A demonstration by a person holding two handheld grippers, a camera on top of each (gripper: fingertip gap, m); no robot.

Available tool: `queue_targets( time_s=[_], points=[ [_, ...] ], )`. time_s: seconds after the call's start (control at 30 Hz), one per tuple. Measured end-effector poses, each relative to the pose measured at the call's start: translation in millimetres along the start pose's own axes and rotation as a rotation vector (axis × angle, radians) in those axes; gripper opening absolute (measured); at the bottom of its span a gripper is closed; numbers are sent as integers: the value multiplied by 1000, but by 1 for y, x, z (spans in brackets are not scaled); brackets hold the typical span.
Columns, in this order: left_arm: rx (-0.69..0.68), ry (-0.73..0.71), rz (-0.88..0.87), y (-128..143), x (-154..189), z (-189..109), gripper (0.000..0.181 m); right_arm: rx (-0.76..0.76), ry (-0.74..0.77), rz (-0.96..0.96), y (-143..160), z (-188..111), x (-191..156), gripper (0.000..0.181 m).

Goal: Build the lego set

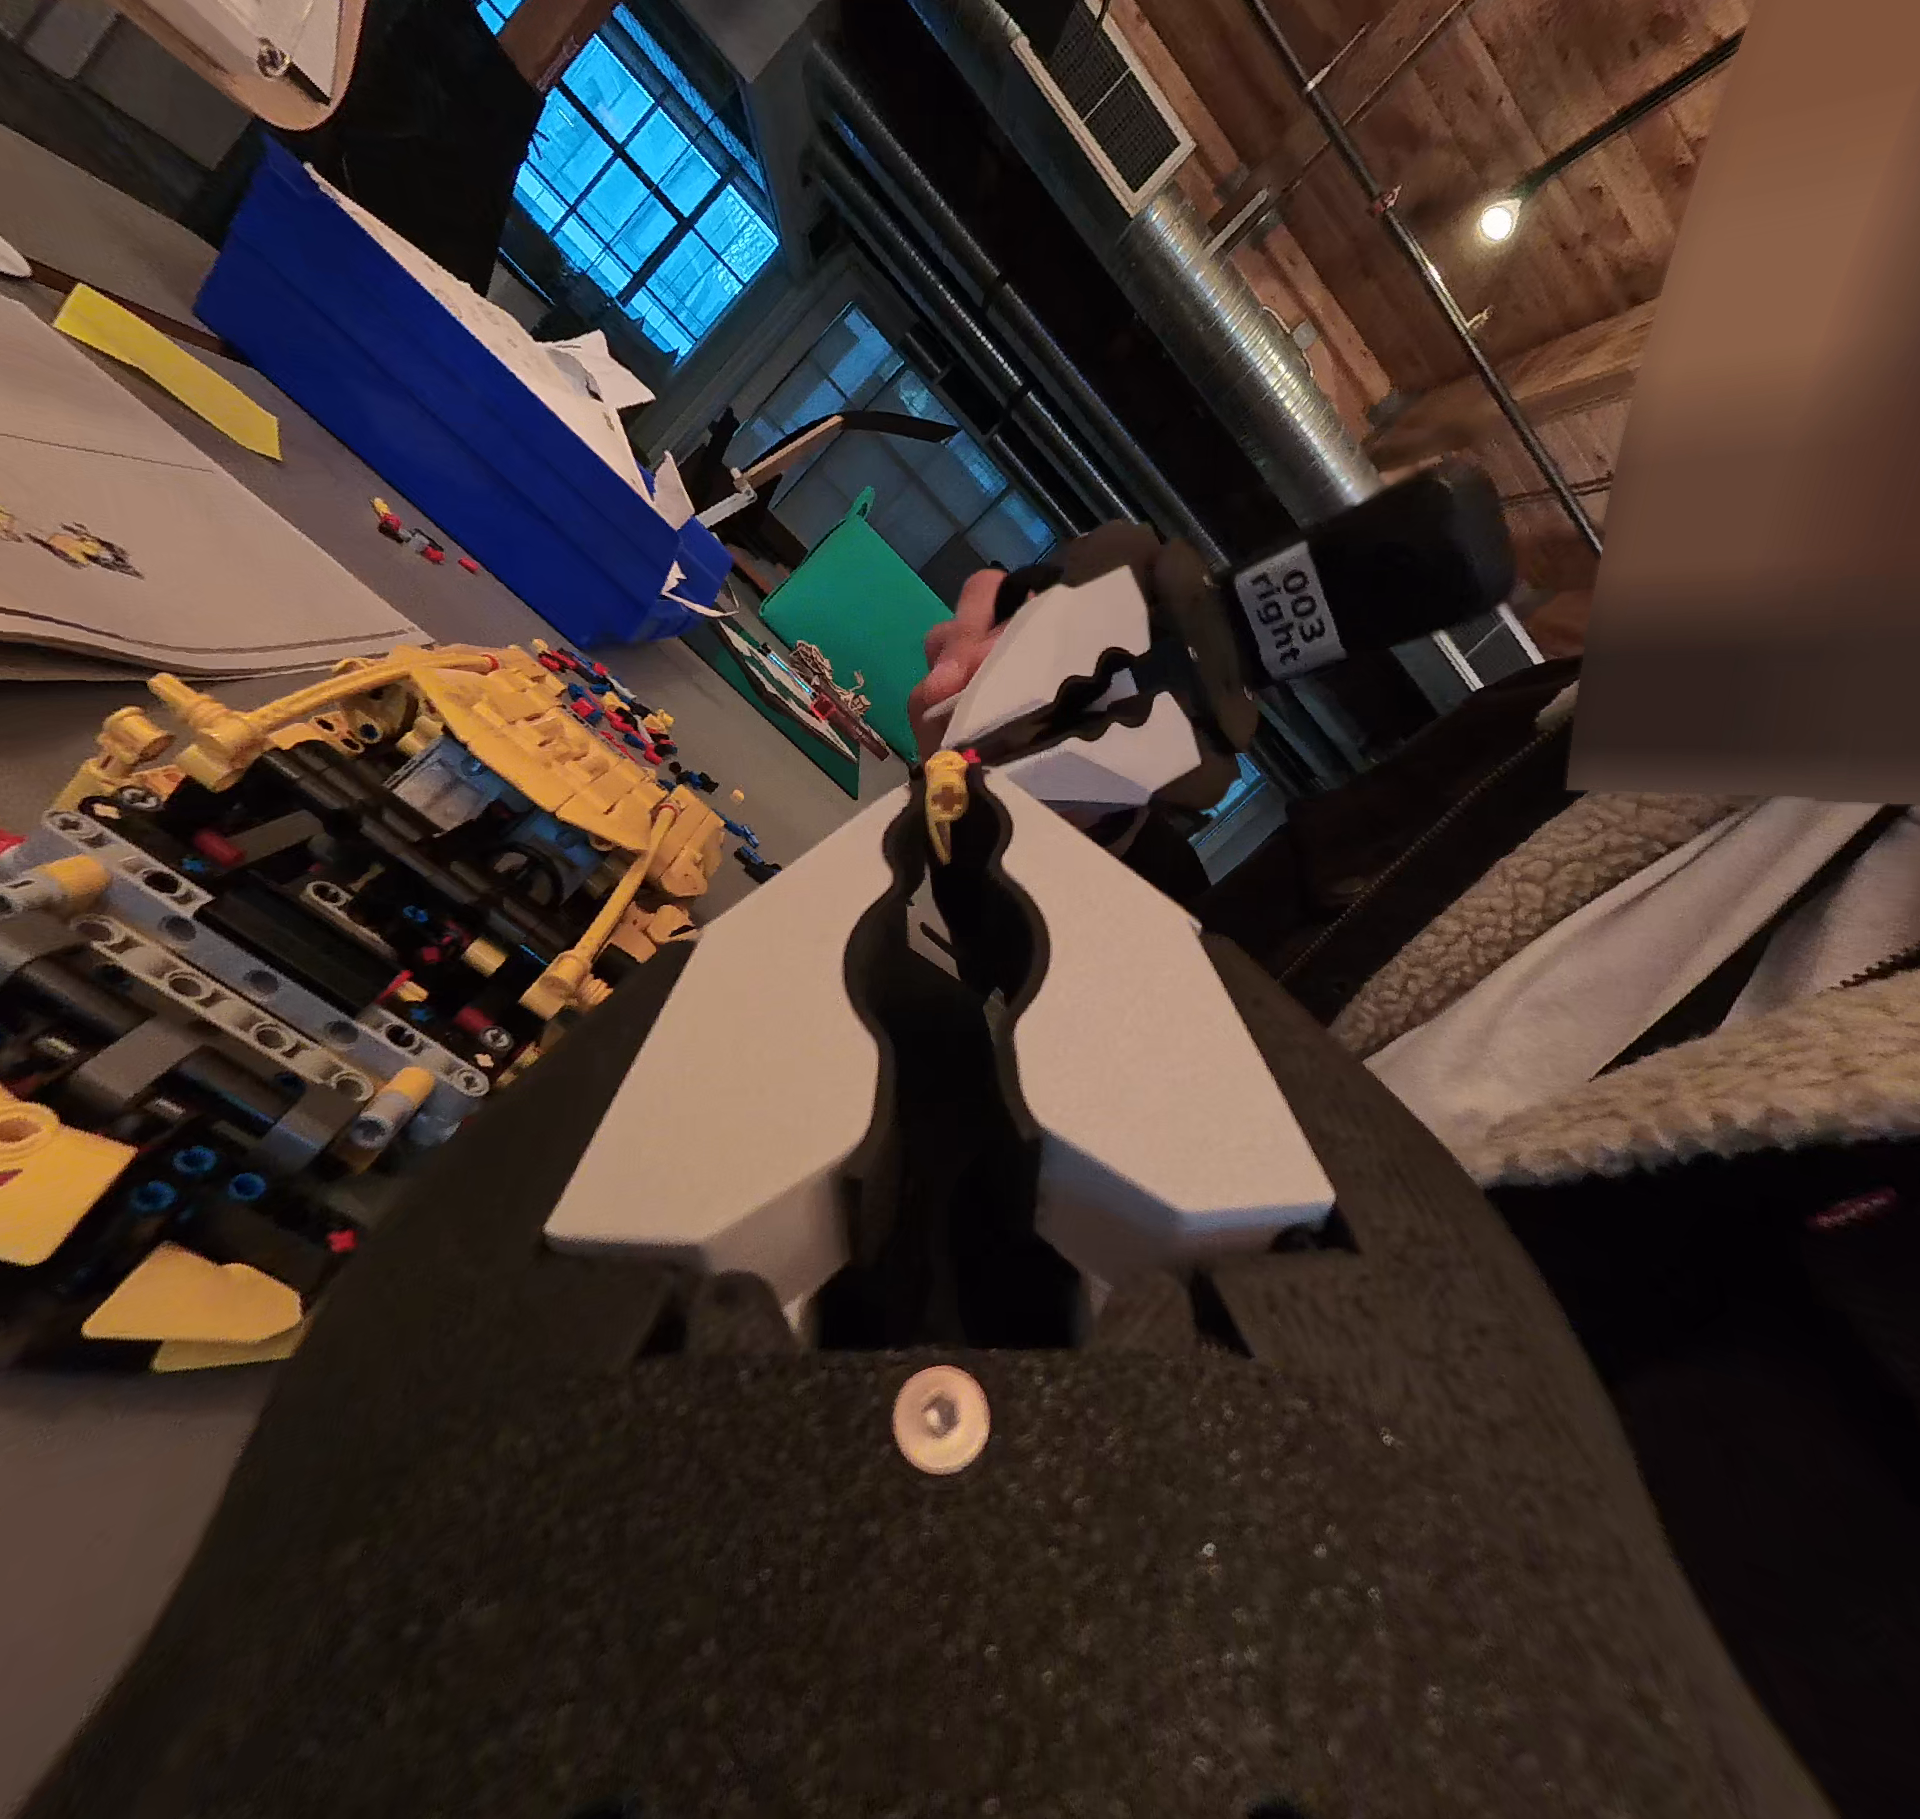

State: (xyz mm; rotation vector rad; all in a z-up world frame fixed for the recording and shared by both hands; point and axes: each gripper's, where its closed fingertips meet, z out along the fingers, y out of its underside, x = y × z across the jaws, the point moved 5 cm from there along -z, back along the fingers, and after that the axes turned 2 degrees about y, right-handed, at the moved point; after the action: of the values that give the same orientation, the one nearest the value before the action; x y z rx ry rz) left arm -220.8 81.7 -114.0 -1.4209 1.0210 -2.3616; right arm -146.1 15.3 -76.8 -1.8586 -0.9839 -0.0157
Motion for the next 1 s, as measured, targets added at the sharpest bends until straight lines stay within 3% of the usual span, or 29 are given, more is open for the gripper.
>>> queue_targets(
  time_s=[0.5, 0.8, 1.0],
  points=[
    [-68, -37, 54, 8, -1, 5, 7, -91, 29, -127, 3, 7, -8, 2],
    [-215, -112, 94, 24, -9, 8, 7, -185, -56, -154, 19, 10, -19, 2],
    [-233, -142, 63, 27, -16, 7, 7, -162, -71, -75, 26, 14, -19, 1]
  ],
)
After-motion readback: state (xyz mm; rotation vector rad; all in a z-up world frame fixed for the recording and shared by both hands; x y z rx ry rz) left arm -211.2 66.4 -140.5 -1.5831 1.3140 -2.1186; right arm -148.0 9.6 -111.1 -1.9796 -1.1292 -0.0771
